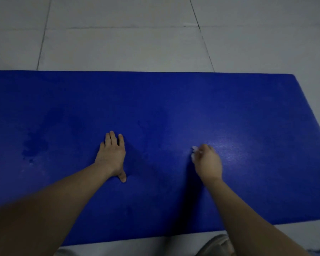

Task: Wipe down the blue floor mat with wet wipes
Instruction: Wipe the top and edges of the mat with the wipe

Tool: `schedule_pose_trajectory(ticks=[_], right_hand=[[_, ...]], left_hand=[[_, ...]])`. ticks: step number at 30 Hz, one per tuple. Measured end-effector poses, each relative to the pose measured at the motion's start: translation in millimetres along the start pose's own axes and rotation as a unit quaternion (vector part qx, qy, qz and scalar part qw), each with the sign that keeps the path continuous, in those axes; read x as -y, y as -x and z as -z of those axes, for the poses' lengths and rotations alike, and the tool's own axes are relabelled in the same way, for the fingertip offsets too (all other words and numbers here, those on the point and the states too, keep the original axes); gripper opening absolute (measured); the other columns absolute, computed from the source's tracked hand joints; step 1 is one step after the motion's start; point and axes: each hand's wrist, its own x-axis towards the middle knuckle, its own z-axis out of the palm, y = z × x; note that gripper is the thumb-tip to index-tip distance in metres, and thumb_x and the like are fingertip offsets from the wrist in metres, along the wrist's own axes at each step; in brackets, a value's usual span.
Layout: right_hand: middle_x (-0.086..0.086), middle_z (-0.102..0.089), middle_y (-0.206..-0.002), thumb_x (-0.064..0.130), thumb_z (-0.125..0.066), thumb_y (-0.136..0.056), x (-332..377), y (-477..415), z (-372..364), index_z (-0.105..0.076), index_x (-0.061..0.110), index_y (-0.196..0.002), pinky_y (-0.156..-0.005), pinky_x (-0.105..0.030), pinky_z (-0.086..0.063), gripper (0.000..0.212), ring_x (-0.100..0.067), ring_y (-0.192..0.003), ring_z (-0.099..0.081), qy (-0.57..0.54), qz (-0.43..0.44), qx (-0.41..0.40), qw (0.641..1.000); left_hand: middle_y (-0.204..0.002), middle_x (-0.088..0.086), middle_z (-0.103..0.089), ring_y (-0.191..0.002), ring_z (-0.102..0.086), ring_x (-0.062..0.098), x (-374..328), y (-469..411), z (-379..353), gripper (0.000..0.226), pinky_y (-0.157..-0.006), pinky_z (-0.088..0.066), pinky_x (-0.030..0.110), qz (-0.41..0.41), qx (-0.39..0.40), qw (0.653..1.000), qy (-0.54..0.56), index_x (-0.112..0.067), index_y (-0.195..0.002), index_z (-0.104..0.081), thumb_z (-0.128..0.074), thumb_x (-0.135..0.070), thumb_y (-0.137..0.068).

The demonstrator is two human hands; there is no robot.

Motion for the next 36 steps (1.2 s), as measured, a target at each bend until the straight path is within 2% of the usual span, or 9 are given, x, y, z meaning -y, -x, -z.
schedule_pose_trajectory(ticks=[4, 8, 14, 19, 22, 24, 27, 30, 36], right_hand=[[-0.015, -0.059, -0.123, 0.023, -0.062, -0.097, -45, -16, 31, -0.055, 0.013, -0.102, -0.070, -0.034, -0.038, 0.013, -0.031, -0.081, -0.054, -0.002, -0.126, -0.067, 0.990], [-0.019, -0.050, -0.123, 0.020, -0.065, -0.096, -22, -22, 19, -0.057, 0.004, -0.110, -0.075, -0.040, -0.045, 0.023, -0.038, -0.084, -0.057, 0.004, -0.166, -0.086, 0.982], [-0.013, -0.050, -0.117, 0.020, -0.062, -0.096, 53, -13, -32, -0.064, 0.005, -0.110, -0.076, -0.039, -0.052, 0.021, -0.032, -0.082, -0.060, -0.017, -0.030, -0.055, 0.998], [-0.010, -0.053, -0.113, 0.018, -0.059, -0.098, 121, 23, -84, -0.067, 0.005, -0.118, -0.070, -0.028, -0.047, 0.025, -0.025, -0.083, -0.060, -0.013, 0.129, 0.004, 0.991], [-0.010, -0.055, -0.110, 0.016, -0.062, -0.097, 121, 19, -83, -0.069, 0.004, -0.112, -0.067, -0.031, -0.053, 0.021, -0.024, -0.079, -0.060, 0.019, 0.196, 0.041, 0.980], [-0.010, -0.056, -0.107, 0.016, -0.066, -0.094, 108, 7, -65, -0.069, 0.005, -0.104, -0.064, -0.029, -0.047, 0.015, -0.027, -0.081, -0.062, 0.059, 0.216, 0.052, 0.973], [-0.012, -0.057, -0.109, 0.020, -0.065, -0.094, 70, -19, -33, -0.067, 0.005, -0.105, -0.070, -0.036, -0.048, 0.018, -0.033, -0.087, -0.064, 0.104, 0.159, 0.034, 0.981], [-0.013, -0.055, -0.111, 0.020, -0.045, -0.098, 17, -42, -2, -0.063, 0.002, -0.106, -0.066, -0.038, -0.045, 0.027, -0.035, -0.088, -0.062, 0.146, 0.078, -0.017, 0.986], [-0.026, -0.054, -0.113, 0.006, -0.056, -0.096, -33, -65, 31, -0.061, -0.003, -0.103, -0.065, -0.036, -0.036, 0.013, -0.038, -0.077, -0.053, 0.071, -0.076, -0.098, 0.990]], left_hand=[[-0.162, 0.032, 0.018, -0.153, 0.010, 0.046, -3, 0, 0, 0.169, -0.126, -0.017, 0.051, 0.004, 0.000, 1.000, -0.012, 0.001, -0.156, 0.019, -0.093, -0.066, -0.047], [-0.162, 0.032, 0.017, -0.153, 0.010, 0.046, -2, -2, 0, 0.169, -0.125, -0.017, 0.051, 0.005, -0.002, 1.000, -0.018, 0.001, -0.156, 0.018, -0.092, -0.067, -0.047], [-0.162, 0.033, 0.015, -0.153, 0.009, 0.046, -1, -3, -1, 0.170, -0.125, -0.019, 0.051, 0.005, -0.007, 1.000, -0.027, 0.002, -0.156, 0.017, -0.091, -0.068, -0.046], [-0.162, 0.033, 0.014, -0.153, 0.008, 0.046, -2, -4, -1, 0.169, -0.125, -0.018, 0.050, 0.009, -0.008, 0.999, -0.032, 0.002, -0.156, 0.017, -0.090, -0.070, -0.047], [-0.162, 0.033, 0.013, -0.153, 0.007, 0.046, -2, -3, -1, 0.169, -0.125, -0.019, 0.050, 0.010, -0.009, 0.999, -0.035, 0.002, -0.156, 0.017, -0.090, -0.071, -0.047], [-0.162, 0.033, 0.014, -0.153, 0.007, 0.046, -2, -2, 0, 0.169, -0.125, -0.020, 0.049, 0.009, -0.010, 0.999, -0.034, 0.002, -0.156, 0.016, -0.090, -0.071, -0.047], [-0.162, 0.032, 0.016, -0.153, 0.008, 0.046, -1, -1, 0, 0.169, -0.125, -0.019, 0.049, 0.009, -0.007, 1.000, -0.029, 0.001, -0.156, 0.017, -0.090, -0.070, -0.047], [-0.161, 0.032, 0.018, -0.153, 0.010, 0.046, -1, -2, 0, 0.169, -0.125, -0.018, 0.049, 0.007, -0.004, 1.000, -0.024, 0.001, -0.156, 0.018, -0.091, -0.069, -0.047], [-0.161, 0.032, 0.020, -0.153, 0.012, 0.046, -3, -2, 1, 0.169, -0.126, -0.016, 0.051, 0.007, 0.002, 1.000, -0.017, 0.001, -0.156, 0.020, -0.092, -0.066, -0.049]])
